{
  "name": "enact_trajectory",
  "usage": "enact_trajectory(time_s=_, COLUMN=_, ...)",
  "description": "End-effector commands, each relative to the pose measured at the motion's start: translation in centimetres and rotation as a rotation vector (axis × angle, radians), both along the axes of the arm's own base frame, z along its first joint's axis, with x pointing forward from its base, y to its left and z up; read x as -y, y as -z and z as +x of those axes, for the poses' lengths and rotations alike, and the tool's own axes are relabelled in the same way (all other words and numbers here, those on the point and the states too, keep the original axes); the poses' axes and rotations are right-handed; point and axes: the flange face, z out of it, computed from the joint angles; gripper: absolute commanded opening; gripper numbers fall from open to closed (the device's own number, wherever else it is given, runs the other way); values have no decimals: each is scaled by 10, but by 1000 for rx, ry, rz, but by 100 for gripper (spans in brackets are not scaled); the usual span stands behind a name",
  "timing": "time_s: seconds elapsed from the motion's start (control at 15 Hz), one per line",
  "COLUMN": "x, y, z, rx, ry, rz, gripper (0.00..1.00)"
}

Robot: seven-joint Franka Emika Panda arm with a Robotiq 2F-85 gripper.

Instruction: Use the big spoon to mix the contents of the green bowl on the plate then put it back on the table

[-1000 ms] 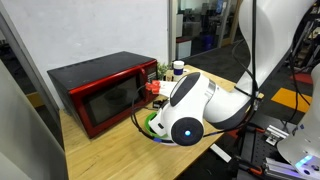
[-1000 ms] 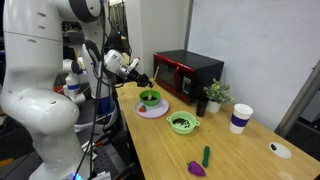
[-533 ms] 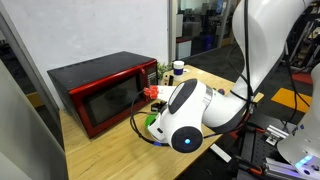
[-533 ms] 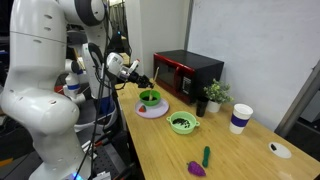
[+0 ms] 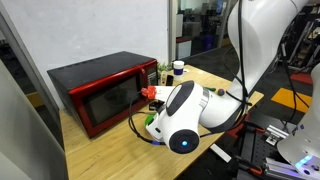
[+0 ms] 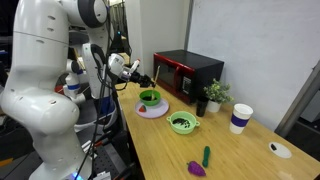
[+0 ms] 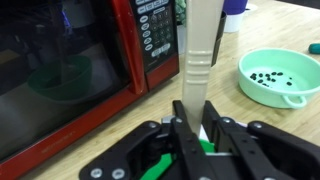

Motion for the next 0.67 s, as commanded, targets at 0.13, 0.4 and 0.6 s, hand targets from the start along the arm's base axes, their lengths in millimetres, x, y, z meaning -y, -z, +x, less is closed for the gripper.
enact_trajectory(time_s=0.13, x=6, y=0, z=13, rx=48, ry=-2, rz=-38, gripper=6)
enact_trajectory(time_s=0.4, x=2, y=1, z=12, rx=51, ry=-8, rz=-37, gripper=6)
enact_trajectory(time_s=0.6, x=-3, y=2, z=9, rx=46, ry=-16, rz=-28, gripper=6)
